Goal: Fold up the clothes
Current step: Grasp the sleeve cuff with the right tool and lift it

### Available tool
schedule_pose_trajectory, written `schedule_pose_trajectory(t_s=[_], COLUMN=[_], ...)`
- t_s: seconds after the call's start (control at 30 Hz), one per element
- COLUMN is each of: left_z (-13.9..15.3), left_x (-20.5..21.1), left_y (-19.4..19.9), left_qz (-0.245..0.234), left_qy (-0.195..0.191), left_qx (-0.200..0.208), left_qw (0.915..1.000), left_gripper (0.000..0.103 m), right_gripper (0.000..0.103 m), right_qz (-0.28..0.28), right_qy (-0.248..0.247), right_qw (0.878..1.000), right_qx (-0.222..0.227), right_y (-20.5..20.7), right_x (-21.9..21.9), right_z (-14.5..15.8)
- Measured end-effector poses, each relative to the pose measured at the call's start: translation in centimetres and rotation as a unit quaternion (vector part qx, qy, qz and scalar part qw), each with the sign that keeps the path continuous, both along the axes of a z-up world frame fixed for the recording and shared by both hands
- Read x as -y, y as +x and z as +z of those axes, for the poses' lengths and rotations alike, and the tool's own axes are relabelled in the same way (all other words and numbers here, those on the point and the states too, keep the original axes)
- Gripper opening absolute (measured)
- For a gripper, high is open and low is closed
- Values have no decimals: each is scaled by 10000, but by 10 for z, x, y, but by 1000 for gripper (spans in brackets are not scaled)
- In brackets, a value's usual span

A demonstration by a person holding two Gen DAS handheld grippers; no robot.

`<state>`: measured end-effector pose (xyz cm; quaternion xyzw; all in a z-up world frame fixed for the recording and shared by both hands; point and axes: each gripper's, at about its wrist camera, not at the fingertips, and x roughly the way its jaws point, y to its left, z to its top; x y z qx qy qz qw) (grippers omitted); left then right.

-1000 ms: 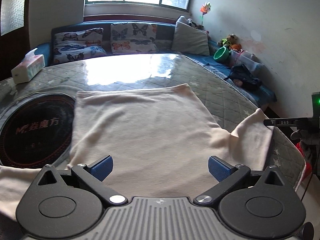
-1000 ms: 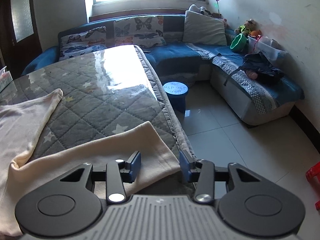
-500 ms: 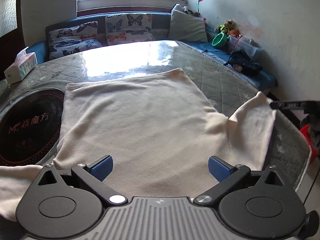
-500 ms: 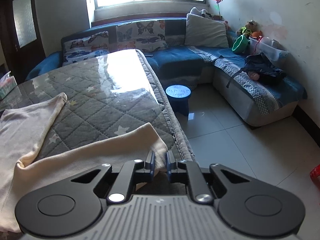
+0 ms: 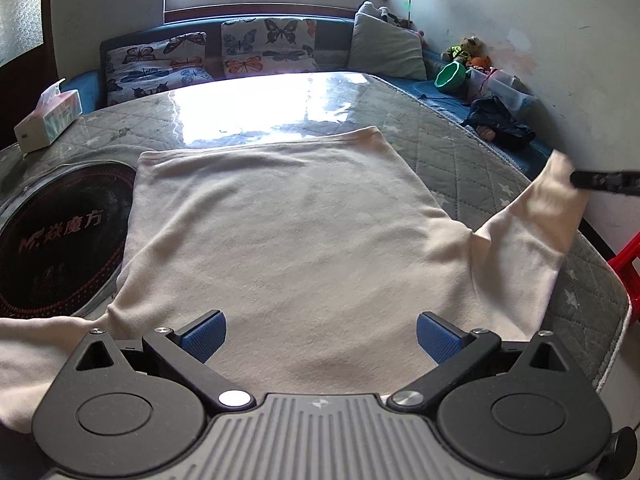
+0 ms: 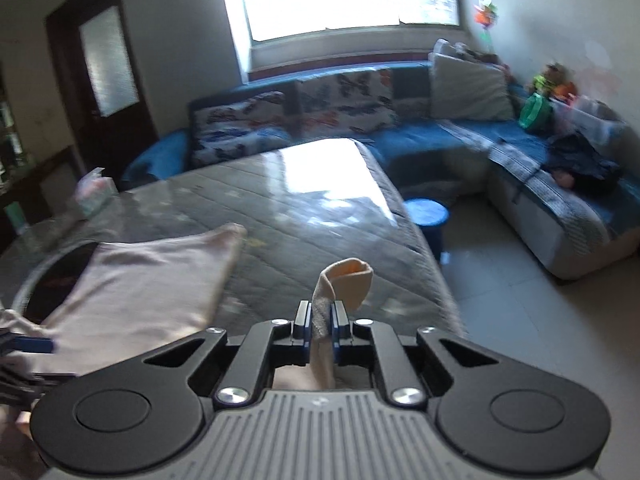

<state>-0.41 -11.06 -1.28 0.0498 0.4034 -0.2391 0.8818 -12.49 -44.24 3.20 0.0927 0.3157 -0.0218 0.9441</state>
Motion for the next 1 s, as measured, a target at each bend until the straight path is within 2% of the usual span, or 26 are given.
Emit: schedule_pose_trajectory(t_s=[0.23, 0.4, 0.73, 0.9, 1.0], left_z=[3, 7, 11, 10, 8], left_x=[-12, -28, -66, -81, -86], left_y=[-1, -4, -9, -10, -10], left_qz=[51, 127, 364, 479, 525], left_qy=[-101, -248, -412, -459, -463], left_qx=[80, 159, 283, 288, 262], left_qw=[9999, 9995, 9981, 9974, 9972], left_gripper=[103, 103, 103, 103, 103], right_gripper=[8, 8, 8, 8, 12], right_qz=[801, 1484, 2667, 2937, 3028], right_qy=[-53, -195, -285, -168, -160], right_qw=[9959, 9877, 9633, 9557, 9528], right_qx=[407, 447, 79, -41, -137], right_y=[7, 23, 53, 59, 64], right_x=[-54, -104, -202, -230, -243], right_z=[47, 63, 45, 36, 29])
